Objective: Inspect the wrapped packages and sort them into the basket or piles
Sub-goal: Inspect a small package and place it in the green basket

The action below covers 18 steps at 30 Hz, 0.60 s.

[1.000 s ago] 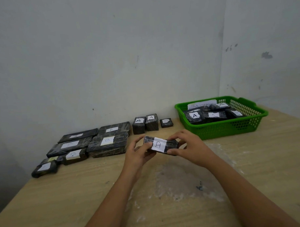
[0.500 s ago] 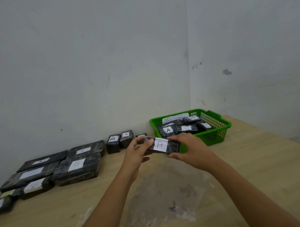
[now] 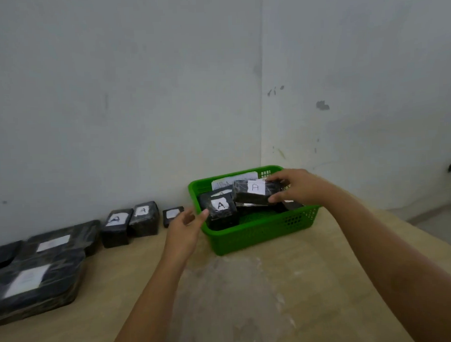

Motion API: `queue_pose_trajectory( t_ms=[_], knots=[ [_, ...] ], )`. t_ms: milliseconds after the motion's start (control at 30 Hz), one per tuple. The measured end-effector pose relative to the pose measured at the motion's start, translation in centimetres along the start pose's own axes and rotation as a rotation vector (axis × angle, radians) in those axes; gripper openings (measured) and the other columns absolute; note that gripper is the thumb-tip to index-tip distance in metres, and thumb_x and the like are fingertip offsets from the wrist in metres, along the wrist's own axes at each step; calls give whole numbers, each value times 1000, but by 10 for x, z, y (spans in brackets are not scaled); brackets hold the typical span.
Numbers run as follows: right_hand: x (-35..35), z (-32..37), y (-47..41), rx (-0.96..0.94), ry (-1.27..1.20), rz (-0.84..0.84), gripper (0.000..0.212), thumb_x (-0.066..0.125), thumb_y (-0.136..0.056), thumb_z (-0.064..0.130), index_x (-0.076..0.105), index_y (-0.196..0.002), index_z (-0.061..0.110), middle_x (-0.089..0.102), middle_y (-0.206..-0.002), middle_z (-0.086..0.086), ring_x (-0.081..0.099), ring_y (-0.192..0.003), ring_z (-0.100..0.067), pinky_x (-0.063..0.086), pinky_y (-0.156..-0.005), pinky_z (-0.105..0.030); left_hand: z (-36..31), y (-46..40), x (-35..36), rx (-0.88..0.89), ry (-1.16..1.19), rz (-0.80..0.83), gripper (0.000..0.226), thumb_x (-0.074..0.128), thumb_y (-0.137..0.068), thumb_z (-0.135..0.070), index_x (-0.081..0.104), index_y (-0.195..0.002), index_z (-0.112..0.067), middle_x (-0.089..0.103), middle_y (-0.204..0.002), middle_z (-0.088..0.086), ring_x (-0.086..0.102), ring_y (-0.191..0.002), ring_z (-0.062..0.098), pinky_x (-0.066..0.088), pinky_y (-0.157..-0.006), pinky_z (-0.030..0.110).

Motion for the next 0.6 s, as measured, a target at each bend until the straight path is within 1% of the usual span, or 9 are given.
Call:
queue_pose_trajectory(
  t_ms=[33,67,100,133,167,233,333,467,600],
  knots=[
    [2,-6,-7,24,7,39,62,85,-83,32,60,-140,29,55,-120,4,57,-93,-10,43,-86,-27,6,-5,3,-15,14,10,65,77,-90,-35,56,-142,-3,65,-133,5,65,-117,22,52,-107,48],
    [6,-12,-14,39,28,76,62,85,-83,31,60,-139,28,56,-120,4,58,-93,-11,43,-86,-28,9,-9,6,-25,13,21,52,73,-94,-25,59,-139,-3,68,-126,5,68,-110,20,54,-104,46],
    [12,-18,-21,44,63,117,61,86,-82,31,61,-138,28,57,-120,4,58,-99,-14,43,-89,-29,12,-12,6,-28,-4,27,40,69,-97,-17,63,-135,-6,71,-120,4,70,-104,17,55,-102,45],
    [19,-23,-27,46,95,162,61,87,-81,31,62,-137,28,58,-121,4,57,-104,-16,43,-93,-30,16,-16,6,-31,-13,34,34,67,-98,-13,66,-132,-8,73,-115,3,71,-101,15,56,-100,44],
    [27,-28,-32,45,123,206,61,87,-81,30,63,-136,29,60,-123,4,56,-107,-17,43,-95,-31,19,-19,5,-30,-13,46,33,66,-98,-10,66,-131,-10,74,-113,1,71,-100,15,57,-99,43],
    [40,-36,-41,34,177,260,57,85,-82,28,64,-135,29,64,-127,3,57,-107,-16,43,-94,-30,25,-22,2,-42,-19,51,33,65,-98,-6,66,-131,-11,74,-113,1,71,-100,14,56,-99,41],
    [49,-42,-51,18,228,258,58,85,-83,30,63,-137,29,65,-133,2,56,-108,-15,42,-92,-27,33,-23,0,-63,-35,59,33,64,-99,-9,66,-132,-8,74,-119,4,71,-108,20,56,-101,44],
    [55,-43,-56,8,305,235,65,83,-84,36,59,-143,28,60,-142,1,55,-127,-21,41,-102,-30,37,-24,0,-72,-35,62,33,63,-100,-10,66,-133,-9,74,-119,4,71,-110,21,56,-100,44],
    [58,-44,-55,15,337,243,65,81,-86,34,56,-146,27,57,-146,-1,51,-132,-23,39,-108,-33,37,-24,-1,-74,-31,65,33,64,-100,-11,65,-133,-8,74,-119,5,71,-110,21,56,-99,42]
  ],
)
Point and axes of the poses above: each hand's wrist, its own y-axis away from the middle knuckle, its own x-axis out of the palm, z = x × y, the point moved 7 cm from there along -y, towards the middle knuckle
